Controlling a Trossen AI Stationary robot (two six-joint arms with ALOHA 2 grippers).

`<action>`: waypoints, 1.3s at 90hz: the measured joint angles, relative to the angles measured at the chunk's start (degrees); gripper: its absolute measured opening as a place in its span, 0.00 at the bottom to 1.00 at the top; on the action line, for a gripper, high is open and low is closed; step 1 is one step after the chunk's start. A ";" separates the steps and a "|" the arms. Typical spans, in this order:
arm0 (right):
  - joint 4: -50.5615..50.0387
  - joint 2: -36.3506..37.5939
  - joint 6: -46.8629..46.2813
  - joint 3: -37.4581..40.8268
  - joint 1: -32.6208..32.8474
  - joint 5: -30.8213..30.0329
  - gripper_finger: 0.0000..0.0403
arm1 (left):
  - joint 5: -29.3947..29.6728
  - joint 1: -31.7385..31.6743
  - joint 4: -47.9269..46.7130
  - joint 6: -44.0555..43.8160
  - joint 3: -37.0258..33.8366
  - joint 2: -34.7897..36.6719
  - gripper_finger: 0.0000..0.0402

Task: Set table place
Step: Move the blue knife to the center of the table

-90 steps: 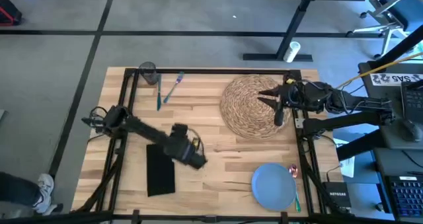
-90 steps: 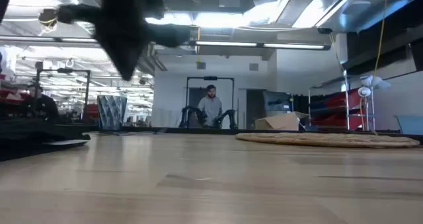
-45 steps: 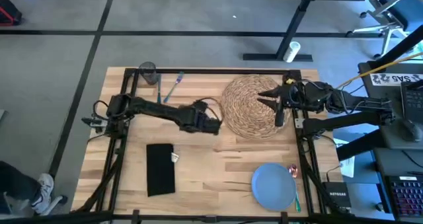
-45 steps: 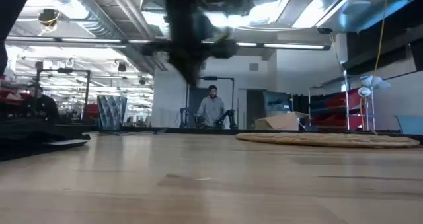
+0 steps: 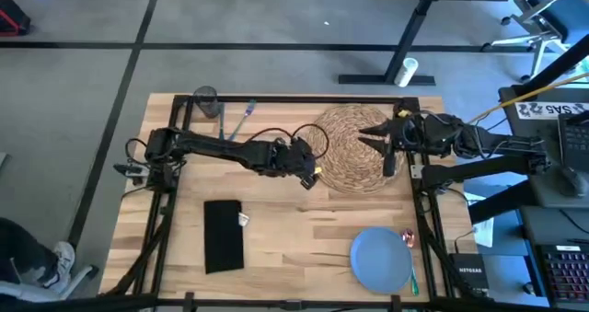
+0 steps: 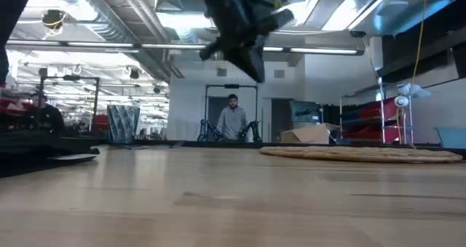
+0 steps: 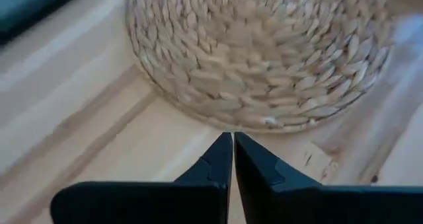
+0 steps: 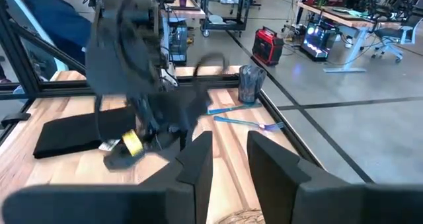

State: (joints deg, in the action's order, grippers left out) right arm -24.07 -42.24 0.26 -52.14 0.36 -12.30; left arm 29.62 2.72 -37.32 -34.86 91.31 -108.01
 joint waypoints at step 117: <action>18.24 -13.16 0.24 0.00 0.00 0.88 0.21 | 9.10 13.66 -7.59 1.46 -22.13 46.94 0.00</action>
State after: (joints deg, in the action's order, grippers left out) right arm -5.83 -55.40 0.49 -52.14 0.36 -11.42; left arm 38.72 16.38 -44.91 -33.40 69.18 -61.08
